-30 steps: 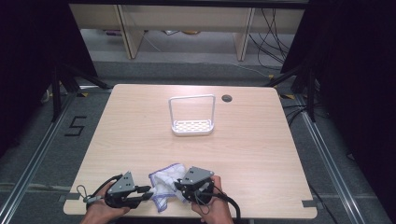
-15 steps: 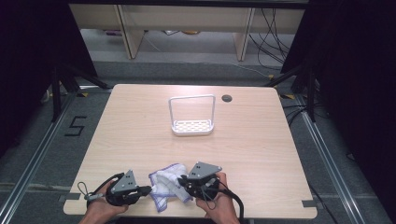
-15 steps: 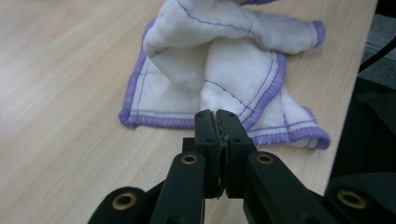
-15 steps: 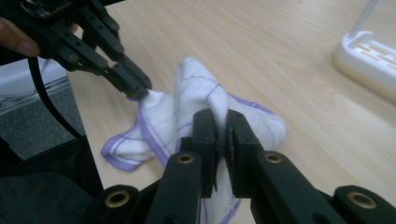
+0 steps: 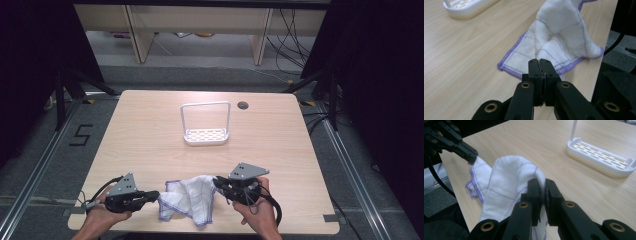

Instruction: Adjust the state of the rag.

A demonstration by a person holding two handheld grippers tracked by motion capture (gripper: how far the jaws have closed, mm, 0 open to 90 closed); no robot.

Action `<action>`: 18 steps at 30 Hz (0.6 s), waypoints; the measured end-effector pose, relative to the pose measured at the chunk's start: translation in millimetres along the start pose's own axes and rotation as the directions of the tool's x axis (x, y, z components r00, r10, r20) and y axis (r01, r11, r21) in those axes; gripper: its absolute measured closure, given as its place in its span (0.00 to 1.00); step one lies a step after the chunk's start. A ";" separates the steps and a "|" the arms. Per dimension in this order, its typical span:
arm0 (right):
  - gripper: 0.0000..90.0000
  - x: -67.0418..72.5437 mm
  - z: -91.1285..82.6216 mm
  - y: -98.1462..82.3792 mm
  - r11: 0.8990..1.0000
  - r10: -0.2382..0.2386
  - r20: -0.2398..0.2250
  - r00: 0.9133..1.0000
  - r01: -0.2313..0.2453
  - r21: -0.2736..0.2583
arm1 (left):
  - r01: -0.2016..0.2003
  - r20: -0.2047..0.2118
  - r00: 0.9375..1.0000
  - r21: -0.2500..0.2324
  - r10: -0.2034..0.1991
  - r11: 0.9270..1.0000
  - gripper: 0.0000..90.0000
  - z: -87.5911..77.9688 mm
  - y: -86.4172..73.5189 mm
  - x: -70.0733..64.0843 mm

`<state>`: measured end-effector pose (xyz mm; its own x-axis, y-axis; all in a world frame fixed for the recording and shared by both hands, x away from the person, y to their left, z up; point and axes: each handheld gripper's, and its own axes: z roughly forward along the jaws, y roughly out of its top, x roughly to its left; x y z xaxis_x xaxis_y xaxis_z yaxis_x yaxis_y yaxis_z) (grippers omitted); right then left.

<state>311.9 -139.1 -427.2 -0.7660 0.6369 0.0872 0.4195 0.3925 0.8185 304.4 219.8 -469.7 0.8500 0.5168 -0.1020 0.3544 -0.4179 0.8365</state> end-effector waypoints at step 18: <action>0.93 -64.9 32.7 -25.4 0.986 0.078 0.106 0.991 -0.092 0.137 | 0.079 -0.045 0.996 0.028 -0.077 0.997 0.97 53.5 21.1 48.3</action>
<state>366.9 -168.7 -472.3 -0.6747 0.7326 0.0900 0.5511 0.4190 0.7216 373.8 196.0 -485.8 0.8016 0.5807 -0.1421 0.4309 -0.3966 0.8105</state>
